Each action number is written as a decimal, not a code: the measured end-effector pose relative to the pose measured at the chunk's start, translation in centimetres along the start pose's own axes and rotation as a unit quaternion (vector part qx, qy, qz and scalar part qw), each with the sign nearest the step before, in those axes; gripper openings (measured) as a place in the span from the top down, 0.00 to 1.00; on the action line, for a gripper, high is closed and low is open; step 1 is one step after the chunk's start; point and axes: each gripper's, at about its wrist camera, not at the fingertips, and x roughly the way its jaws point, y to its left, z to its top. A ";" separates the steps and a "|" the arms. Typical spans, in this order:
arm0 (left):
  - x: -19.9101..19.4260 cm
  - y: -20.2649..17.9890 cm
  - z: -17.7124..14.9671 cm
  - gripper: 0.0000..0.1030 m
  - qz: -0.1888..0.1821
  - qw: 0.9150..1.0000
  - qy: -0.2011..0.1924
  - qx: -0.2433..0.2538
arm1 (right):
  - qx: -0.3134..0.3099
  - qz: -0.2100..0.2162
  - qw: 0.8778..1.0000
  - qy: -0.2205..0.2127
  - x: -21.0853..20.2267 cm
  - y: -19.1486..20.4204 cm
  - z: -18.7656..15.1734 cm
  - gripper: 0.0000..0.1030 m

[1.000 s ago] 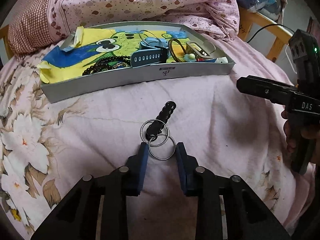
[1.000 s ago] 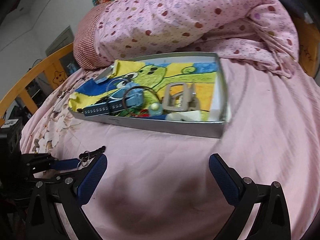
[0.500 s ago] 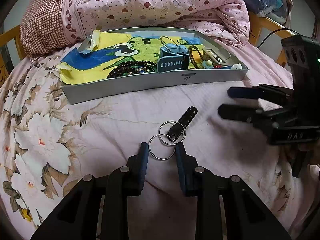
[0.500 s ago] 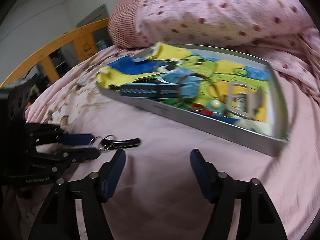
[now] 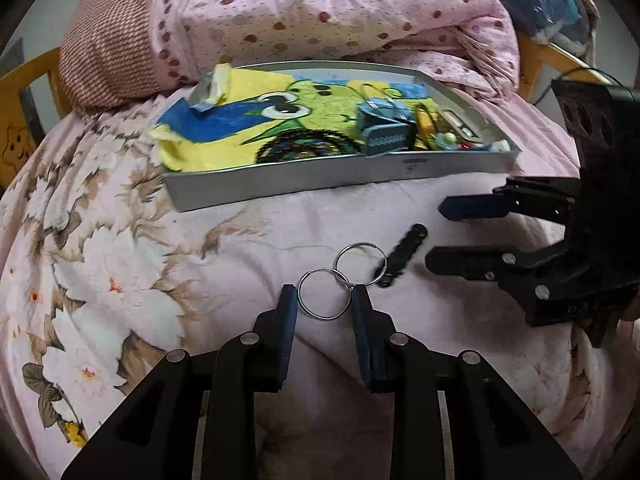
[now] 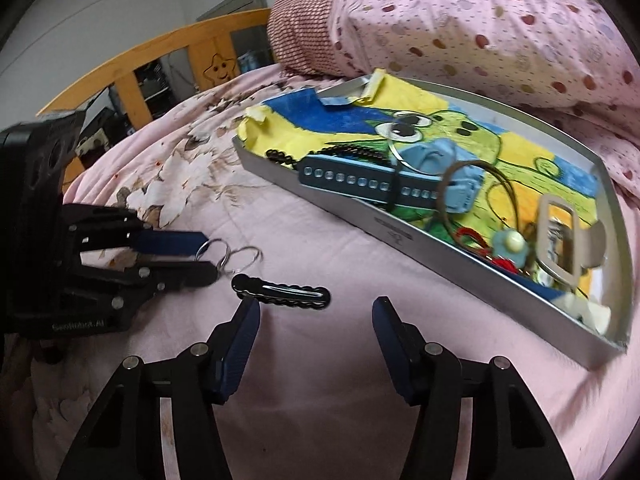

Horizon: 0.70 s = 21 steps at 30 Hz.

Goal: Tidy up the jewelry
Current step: 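Grasp the silver rings with the left tool while the right tool grasps the black fob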

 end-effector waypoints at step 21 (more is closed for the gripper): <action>-0.5 3.5 -0.1 0.77 0.023 0.998 0.000 -0.052 | -0.036 -0.046 0.998 0.017 2.4 3.0 0.9 0.46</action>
